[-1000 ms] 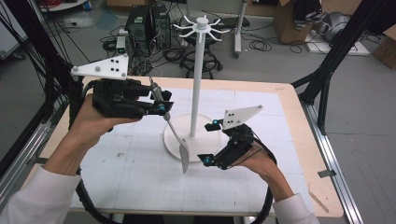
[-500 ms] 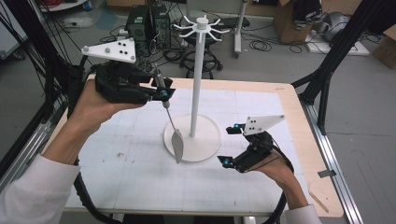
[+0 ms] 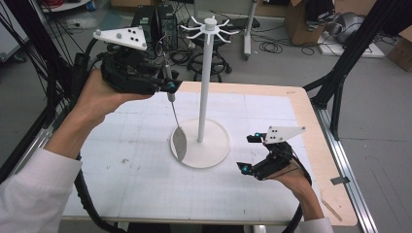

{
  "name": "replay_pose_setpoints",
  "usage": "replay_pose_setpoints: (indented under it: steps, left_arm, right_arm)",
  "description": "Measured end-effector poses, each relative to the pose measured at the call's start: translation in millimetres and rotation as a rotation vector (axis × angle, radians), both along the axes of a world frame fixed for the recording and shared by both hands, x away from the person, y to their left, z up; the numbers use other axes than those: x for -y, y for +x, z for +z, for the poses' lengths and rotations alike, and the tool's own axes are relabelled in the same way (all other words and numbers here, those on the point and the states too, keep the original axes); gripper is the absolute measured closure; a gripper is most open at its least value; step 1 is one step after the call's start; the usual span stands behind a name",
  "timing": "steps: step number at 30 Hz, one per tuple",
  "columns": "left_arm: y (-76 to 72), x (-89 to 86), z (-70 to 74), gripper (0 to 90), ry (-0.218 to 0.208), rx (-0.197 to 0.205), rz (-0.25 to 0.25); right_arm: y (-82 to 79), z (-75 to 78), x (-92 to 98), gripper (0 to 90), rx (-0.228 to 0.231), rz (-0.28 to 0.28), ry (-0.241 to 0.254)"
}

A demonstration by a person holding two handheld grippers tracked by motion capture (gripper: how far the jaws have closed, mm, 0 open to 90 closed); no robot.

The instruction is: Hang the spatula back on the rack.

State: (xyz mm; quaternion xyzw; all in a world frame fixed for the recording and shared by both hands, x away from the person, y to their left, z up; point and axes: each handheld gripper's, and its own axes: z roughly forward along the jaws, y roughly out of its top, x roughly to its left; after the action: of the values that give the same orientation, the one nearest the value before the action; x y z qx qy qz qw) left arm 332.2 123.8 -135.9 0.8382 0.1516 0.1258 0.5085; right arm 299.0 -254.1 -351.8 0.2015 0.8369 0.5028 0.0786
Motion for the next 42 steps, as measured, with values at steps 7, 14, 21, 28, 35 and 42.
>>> replay_pose_setpoints:
  steps: [7, 14, 21, 28, 35, 42]
  left_arm:
    - [9.3, 9.1, 7.5, 68.7, 0.012, -0.007, 0.023]
    - [19.8, 16.5, 9.9, 68.8, 0.017, -0.021, 0.033]
    - [31.0, 20.3, 14.9, 68.8, 0.048, -0.025, 0.053]
    - [41.3, 26.7, 16.1, 68.8, 0.064, -0.036, 0.056]
    - [44.9, 31.1, 17.3, 68.8, 0.069, -0.035, 0.056]
    - [48.0, 36.7, 16.9, 68.7, 0.089, -0.032, 0.058]
  right_arm:
    - [-0.2, -9.4, 7.6, 0.3, -0.004, -0.019, -0.01]
    - [-0.2, -16.3, 14.5, 0.3, -0.004, -0.036, 0.007]
    - [1.7, -19.0, 17.8, 0.3, -0.004, -0.039, -0.014]
    - [2.7, -19.8, 21.3, 0.3, -0.001, -0.044, -0.014]
    - [2.4, -20.0, 24.2, 0.3, 0.001, -0.046, -0.009]
    - [3.4, -21.1, 26.9, 0.4, -0.001, -0.053, -0.005]
